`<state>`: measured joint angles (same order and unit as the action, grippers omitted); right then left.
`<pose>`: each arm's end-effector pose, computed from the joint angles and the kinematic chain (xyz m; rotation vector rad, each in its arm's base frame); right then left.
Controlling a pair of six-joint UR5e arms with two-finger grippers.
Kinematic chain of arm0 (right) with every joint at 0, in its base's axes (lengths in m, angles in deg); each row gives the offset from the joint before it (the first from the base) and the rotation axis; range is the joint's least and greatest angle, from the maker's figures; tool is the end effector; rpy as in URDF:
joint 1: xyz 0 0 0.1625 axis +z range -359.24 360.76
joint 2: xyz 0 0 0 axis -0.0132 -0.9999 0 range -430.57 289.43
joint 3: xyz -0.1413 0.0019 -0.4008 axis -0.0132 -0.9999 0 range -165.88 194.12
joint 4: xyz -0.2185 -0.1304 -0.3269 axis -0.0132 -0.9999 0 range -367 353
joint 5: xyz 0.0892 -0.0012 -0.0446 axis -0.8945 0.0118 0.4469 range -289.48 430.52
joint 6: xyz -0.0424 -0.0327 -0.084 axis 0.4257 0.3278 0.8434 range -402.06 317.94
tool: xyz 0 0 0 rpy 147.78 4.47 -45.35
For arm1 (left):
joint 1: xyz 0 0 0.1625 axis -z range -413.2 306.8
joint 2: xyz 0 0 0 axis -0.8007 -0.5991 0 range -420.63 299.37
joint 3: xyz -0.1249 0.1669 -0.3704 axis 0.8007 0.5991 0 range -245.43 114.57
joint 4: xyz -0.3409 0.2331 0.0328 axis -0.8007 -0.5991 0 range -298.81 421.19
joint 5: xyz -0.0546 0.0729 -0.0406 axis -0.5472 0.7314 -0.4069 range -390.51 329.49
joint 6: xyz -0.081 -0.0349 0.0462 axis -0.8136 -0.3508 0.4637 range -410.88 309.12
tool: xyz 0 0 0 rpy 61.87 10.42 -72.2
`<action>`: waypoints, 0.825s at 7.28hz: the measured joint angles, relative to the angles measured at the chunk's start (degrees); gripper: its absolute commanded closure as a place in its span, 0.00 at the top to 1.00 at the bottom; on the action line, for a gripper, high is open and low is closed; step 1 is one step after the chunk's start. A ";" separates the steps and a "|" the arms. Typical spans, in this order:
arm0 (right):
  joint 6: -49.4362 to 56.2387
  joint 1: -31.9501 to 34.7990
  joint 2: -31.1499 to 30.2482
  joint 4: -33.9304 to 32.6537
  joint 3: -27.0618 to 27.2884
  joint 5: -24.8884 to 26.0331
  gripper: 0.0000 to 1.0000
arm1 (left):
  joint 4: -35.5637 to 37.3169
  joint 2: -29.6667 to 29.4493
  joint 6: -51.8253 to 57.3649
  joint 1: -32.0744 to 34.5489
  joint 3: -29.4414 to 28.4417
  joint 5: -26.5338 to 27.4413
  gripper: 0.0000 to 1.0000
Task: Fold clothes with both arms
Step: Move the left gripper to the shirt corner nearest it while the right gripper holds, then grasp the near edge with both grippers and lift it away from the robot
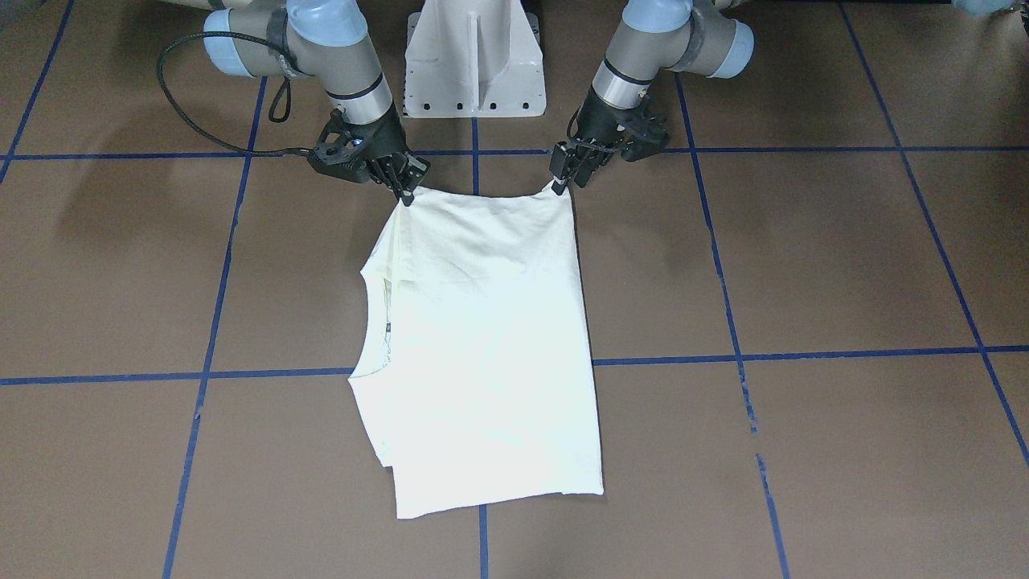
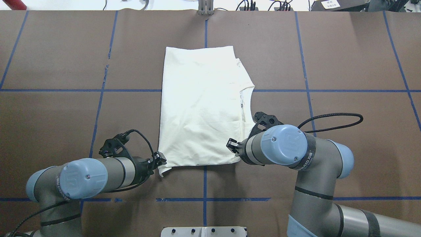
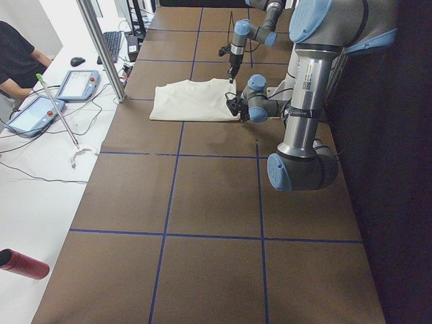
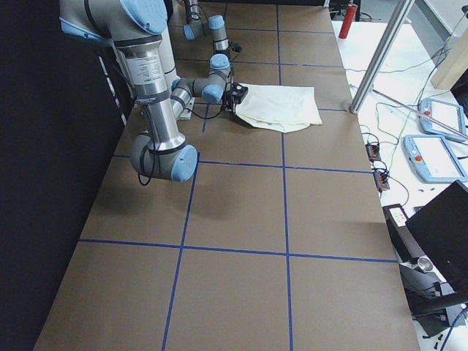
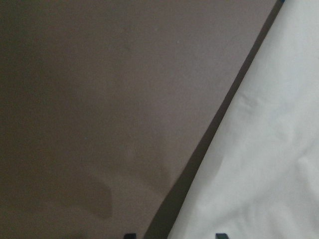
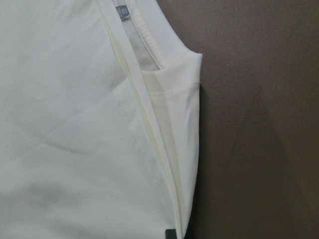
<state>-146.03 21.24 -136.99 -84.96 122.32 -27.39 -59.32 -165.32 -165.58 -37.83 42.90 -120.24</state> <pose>-0.5212 -0.3224 0.2684 -0.0751 -0.9539 0.4905 0.5144 -0.2802 0.3150 -0.0877 1.1264 -0.6275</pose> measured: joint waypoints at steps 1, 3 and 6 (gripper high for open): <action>0.02 0.00 -0.04 0.00 0.10 0.00 0.00 | 0.32 -0.94 0.00 -0.12 -0.85 0.00 0.41; 0.08 -0.01 -0.10 0.00 0.16 0.00 0.00 | 2.20 -3.38 0.00 -0.27 -2.58 0.00 0.00; 0.12 0.00 -0.53 0.12 0.27 0.00 0.00 | 3.75 -3.48 0.07 -0.04 -0.96 0.00 0.00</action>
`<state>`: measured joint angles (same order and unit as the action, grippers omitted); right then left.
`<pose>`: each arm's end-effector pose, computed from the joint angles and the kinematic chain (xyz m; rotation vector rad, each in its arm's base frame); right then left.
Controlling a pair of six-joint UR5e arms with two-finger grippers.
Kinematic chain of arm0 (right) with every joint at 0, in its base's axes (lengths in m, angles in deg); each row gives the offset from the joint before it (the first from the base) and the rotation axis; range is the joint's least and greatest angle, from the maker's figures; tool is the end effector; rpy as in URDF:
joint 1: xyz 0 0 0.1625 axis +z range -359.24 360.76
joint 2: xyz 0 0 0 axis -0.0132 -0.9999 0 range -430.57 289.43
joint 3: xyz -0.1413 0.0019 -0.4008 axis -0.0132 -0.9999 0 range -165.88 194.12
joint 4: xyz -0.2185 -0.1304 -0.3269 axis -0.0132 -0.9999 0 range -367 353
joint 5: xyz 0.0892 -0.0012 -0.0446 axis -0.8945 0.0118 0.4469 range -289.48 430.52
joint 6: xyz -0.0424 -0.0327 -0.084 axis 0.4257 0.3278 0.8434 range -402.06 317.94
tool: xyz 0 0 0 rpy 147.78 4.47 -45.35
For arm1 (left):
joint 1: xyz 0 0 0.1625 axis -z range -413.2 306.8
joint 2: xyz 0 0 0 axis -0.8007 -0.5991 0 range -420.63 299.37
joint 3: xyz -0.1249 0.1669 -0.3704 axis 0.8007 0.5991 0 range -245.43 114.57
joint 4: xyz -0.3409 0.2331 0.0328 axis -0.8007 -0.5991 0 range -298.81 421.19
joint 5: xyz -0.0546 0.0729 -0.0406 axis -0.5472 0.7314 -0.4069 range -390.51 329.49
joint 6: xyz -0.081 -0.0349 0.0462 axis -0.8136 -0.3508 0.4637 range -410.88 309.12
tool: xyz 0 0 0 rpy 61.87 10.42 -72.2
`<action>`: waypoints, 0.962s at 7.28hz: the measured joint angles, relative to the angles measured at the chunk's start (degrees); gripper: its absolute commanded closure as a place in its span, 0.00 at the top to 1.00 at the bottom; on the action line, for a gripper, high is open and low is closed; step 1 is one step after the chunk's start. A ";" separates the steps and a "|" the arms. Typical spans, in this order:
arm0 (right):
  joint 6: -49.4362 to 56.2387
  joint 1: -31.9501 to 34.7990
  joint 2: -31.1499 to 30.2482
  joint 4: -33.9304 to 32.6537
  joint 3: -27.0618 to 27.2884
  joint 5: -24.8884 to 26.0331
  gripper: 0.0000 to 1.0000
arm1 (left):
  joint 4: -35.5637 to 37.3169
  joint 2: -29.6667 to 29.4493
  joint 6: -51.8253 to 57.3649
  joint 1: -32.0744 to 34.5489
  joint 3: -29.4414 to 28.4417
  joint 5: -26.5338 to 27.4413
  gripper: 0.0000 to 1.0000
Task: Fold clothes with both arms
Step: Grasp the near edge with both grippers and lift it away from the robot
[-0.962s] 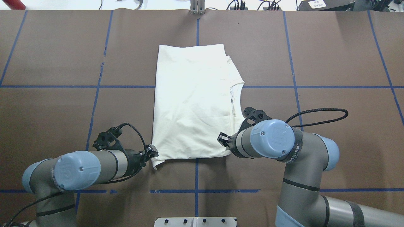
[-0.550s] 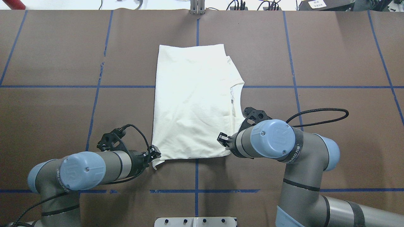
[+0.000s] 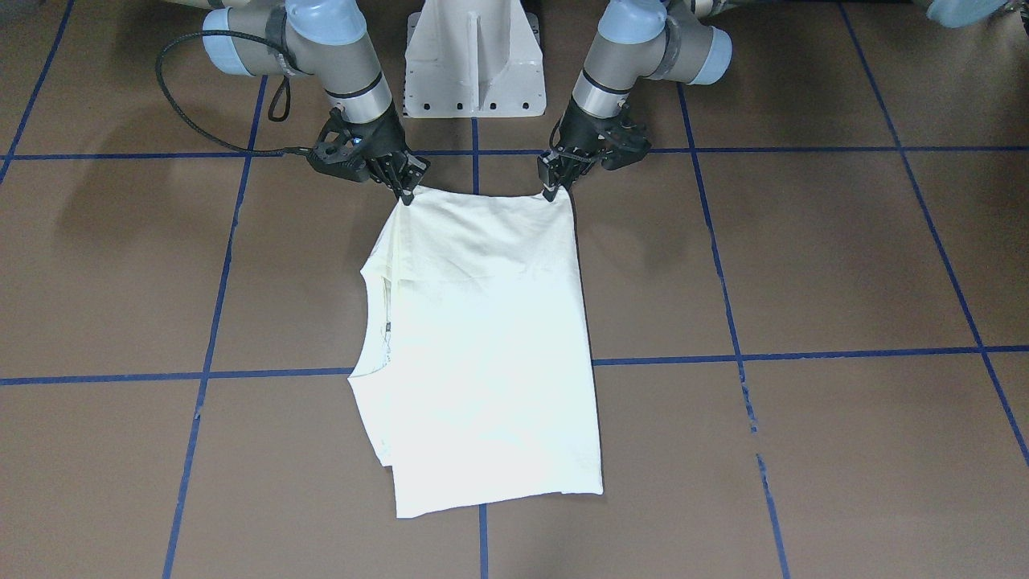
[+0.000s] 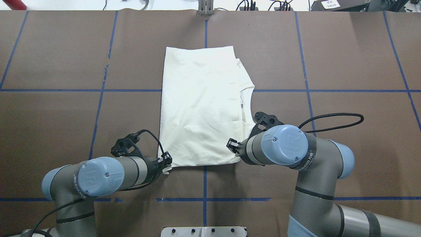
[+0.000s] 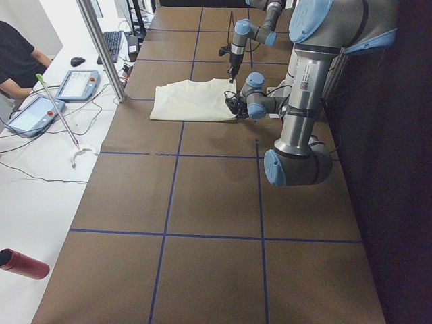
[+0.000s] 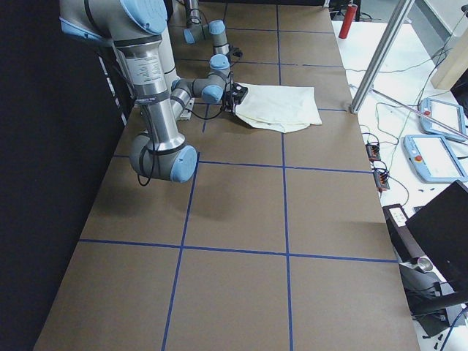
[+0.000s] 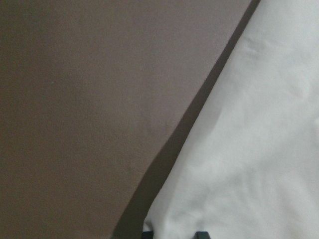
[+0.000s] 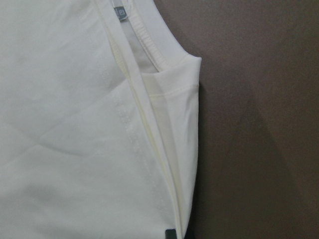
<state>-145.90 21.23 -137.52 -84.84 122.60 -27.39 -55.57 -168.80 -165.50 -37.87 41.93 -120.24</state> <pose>-0.5190 -0.3214 0.2715 -0.0743 -0.9516 0.4886 0.5301 -0.2841 0.2964 -0.0855 1.1044 -0.6285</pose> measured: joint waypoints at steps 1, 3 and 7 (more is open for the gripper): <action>-0.04 -0.35 -0.41 0.02 0.96 -0.02 0.00 | 1.72 1.13 -0.34 -0.41 3.56 0.00 0.00; -0.58 -4.35 -3.79 -0.02 7.41 0.00 0.00 | 4.83 5.17 -4.99 -5.45 12.64 0.29 0.00; -4.42 -7.79 -8.99 -0.54 18.43 -0.08 0.00 | 15.62 3.95 -5.59 -6.62 24.01 0.30 0.00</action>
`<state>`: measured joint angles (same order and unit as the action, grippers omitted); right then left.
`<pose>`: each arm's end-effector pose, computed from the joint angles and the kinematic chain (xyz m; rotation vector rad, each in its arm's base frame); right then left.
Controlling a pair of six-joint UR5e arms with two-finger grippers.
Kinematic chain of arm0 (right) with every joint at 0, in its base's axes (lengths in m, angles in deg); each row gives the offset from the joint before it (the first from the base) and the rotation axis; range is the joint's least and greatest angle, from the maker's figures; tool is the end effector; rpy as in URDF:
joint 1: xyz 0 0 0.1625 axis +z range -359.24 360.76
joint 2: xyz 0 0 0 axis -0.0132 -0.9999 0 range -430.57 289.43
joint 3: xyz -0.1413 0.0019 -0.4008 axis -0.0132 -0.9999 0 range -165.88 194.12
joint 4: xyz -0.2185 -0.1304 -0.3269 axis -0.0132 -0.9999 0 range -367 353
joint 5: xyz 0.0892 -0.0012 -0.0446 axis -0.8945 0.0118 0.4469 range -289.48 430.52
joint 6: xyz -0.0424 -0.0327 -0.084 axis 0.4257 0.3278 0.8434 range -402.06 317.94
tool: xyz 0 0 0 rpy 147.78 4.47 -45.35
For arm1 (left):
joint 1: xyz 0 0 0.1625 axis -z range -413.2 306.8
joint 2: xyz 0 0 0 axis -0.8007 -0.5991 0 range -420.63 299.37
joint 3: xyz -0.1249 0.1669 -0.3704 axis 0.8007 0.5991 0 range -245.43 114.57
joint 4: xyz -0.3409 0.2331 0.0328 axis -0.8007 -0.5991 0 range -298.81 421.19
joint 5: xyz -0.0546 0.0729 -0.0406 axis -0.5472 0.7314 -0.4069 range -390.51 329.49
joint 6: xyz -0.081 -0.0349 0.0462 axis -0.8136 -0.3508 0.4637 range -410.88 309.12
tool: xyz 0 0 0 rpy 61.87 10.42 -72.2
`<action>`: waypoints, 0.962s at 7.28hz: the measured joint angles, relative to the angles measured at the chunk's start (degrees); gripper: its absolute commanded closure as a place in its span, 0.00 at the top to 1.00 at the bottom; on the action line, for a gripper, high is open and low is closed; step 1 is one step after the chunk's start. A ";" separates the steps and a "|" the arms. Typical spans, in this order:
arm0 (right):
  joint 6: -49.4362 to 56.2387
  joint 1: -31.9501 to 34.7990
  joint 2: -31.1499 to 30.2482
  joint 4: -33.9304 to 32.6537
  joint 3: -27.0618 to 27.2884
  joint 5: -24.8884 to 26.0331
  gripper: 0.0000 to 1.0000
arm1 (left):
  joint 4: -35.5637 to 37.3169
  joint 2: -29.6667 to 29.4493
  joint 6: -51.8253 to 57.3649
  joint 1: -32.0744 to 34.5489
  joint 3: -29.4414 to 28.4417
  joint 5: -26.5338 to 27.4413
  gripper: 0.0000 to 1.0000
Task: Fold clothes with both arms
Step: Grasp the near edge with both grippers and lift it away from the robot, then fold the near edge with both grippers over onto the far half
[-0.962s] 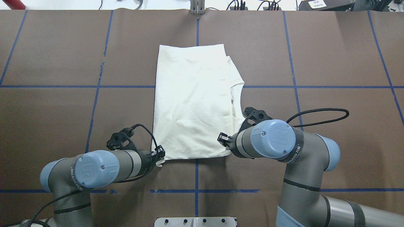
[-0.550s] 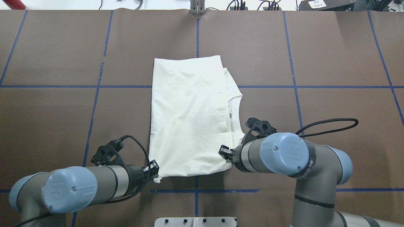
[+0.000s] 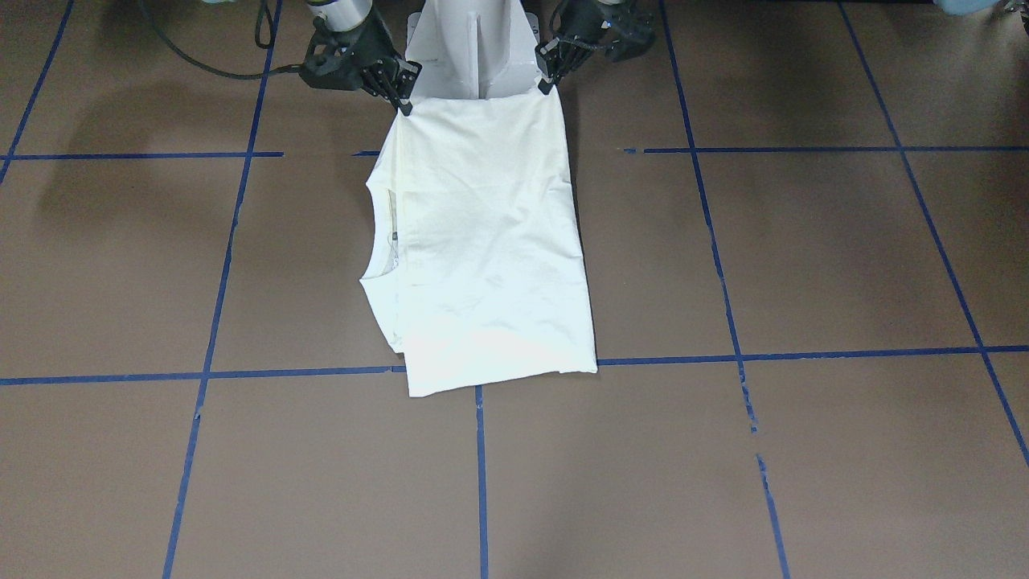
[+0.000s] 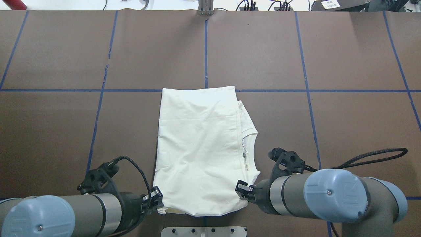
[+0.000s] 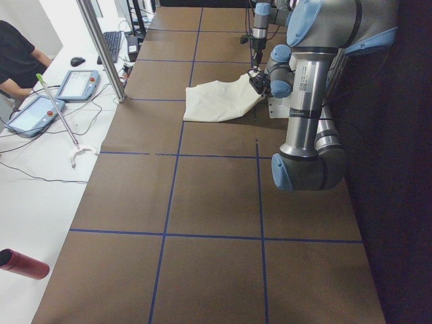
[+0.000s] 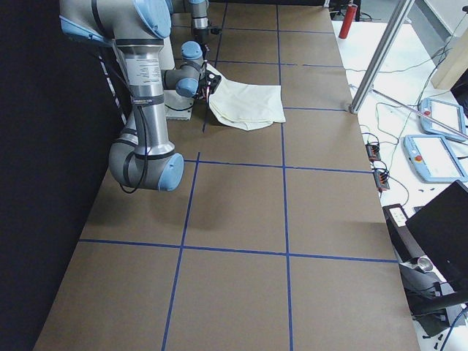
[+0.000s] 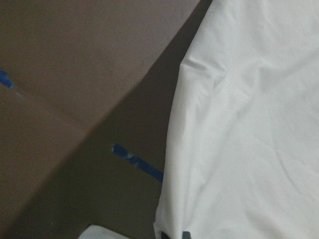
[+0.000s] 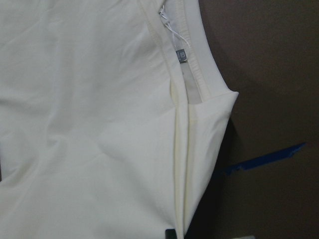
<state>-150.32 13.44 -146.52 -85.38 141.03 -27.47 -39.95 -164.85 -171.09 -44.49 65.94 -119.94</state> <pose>-0.4458 -0.2228 0.2270 -0.1796 -1.0913 0.4082 0.4314 -0.2020 0.1987 -0.2124 1.1663 -0.6052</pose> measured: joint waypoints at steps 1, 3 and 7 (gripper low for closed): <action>0.11 4.21 1.62 -0.03 -1.80 -1.92 0.00 | 1.49 -2.99 5.00 5.09 -1.48 -1.00 0.00; 1.86 12.85 7.52 0.26 -10.49 -8.20 0.00 | 2.88 -8.66 13.51 13.92 -9.26 -4.23 0.00; 7.16 20.57 16.15 0.39 -24.77 -11.82 0.00 | 1.02 -13.76 22.22 20.61 -22.56 -5.04 0.00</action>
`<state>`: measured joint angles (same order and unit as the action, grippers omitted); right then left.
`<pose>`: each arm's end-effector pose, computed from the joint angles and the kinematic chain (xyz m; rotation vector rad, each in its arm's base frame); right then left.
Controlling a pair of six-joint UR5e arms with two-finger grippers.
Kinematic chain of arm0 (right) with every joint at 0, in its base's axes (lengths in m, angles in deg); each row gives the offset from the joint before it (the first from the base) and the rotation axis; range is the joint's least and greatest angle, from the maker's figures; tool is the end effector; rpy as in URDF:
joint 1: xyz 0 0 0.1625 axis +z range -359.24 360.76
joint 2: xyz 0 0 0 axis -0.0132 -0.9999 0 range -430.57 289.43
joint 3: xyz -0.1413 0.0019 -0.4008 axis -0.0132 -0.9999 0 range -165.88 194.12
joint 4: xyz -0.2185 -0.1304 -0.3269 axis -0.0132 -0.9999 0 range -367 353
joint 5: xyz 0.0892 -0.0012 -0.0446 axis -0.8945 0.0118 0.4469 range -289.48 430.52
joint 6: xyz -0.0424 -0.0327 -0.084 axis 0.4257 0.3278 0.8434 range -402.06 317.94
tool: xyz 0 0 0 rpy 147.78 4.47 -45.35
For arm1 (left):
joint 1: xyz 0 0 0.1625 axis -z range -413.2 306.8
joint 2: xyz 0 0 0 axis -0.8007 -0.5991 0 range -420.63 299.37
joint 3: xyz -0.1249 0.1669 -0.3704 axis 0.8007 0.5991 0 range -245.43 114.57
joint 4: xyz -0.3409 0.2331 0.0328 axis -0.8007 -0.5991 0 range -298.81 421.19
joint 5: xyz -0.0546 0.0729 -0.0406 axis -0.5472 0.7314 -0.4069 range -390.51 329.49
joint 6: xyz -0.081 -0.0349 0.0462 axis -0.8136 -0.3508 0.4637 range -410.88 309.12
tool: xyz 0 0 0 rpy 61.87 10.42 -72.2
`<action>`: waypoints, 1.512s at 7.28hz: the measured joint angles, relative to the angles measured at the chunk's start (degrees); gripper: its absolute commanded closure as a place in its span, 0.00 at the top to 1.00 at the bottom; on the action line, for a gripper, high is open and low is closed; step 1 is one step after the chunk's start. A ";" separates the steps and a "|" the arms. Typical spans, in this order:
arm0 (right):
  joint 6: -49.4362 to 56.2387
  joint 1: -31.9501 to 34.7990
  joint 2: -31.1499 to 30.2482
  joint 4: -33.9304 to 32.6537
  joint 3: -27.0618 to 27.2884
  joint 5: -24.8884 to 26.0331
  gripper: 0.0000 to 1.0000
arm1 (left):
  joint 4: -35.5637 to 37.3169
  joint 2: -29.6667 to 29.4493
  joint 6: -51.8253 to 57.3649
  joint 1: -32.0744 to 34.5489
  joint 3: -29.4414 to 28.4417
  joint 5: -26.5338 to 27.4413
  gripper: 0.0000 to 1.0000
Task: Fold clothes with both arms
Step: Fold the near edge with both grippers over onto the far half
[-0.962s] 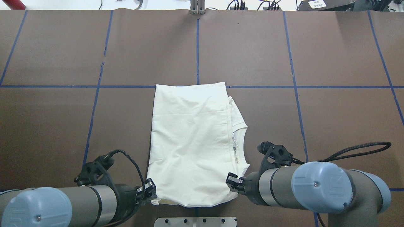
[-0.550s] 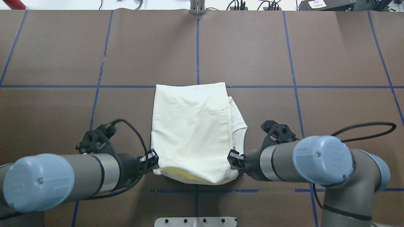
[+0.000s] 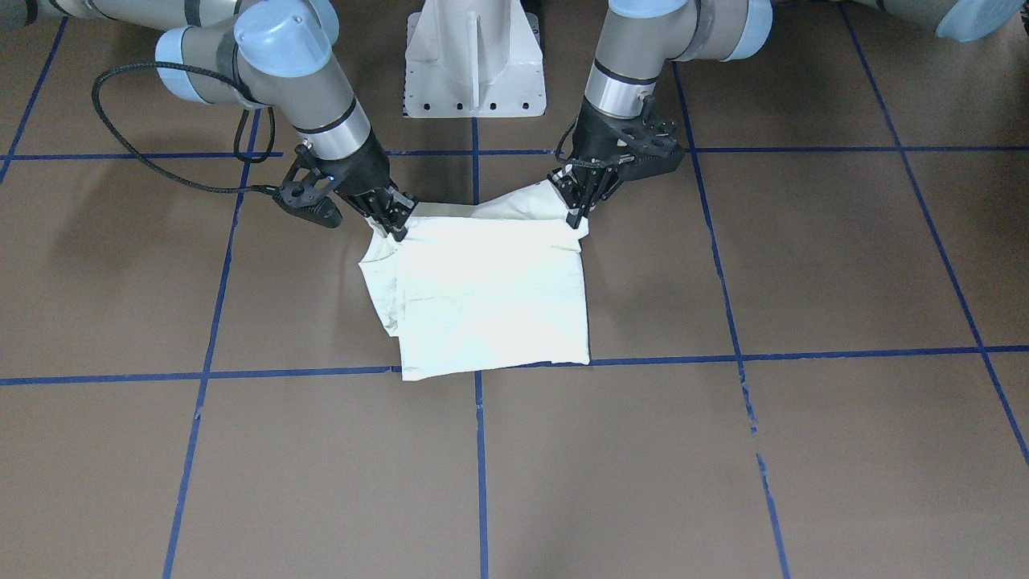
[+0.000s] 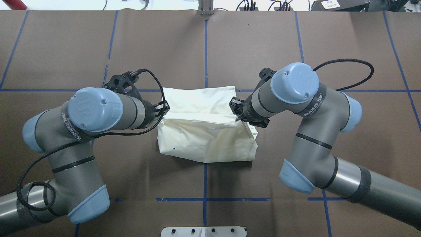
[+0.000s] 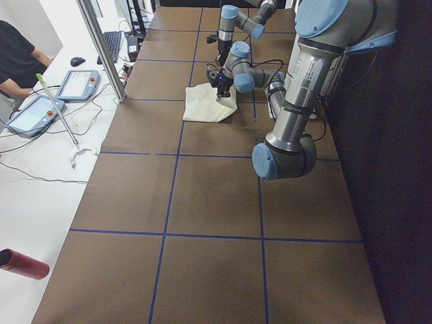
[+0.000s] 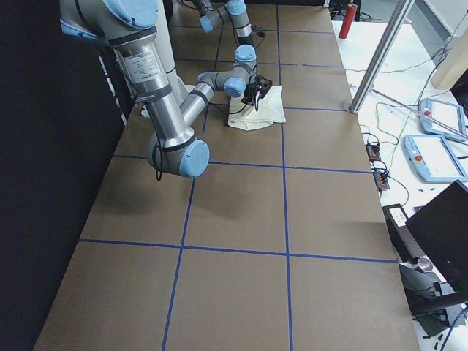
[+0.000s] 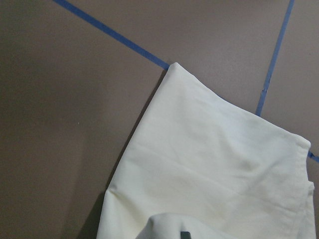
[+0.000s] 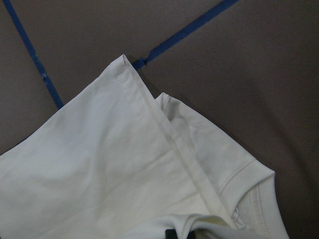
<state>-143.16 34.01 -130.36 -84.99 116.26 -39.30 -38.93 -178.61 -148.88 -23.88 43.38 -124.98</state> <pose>-0.4790 -0.4331 0.2391 -0.1348 -0.9953 0.5451 0.4665 -0.4061 0.2226 0.1149 1.0031 -0.5572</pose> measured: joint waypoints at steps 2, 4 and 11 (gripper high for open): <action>1.27 1.26 3.29 0.05 -5.67 -1.08 0.00 | -3.31 -1.61 2.16 1.34 -5.41 0.14 0.00; 3.06 1.98 4.72 0.10 -9.11 -2.13 0.00 | -7.83 -2.66 4.13 2.73 -10.03 0.17 0.31; 5.03 2.51 5.75 0.12 -11.78 -2.42 0.00 | -34.09 8.64 16.11 6.55 -10.93 -7.71 0.00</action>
<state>-138.14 36.52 -124.61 -84.88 104.48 -41.71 -73.02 -169.97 -132.76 -17.33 32.45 -132.70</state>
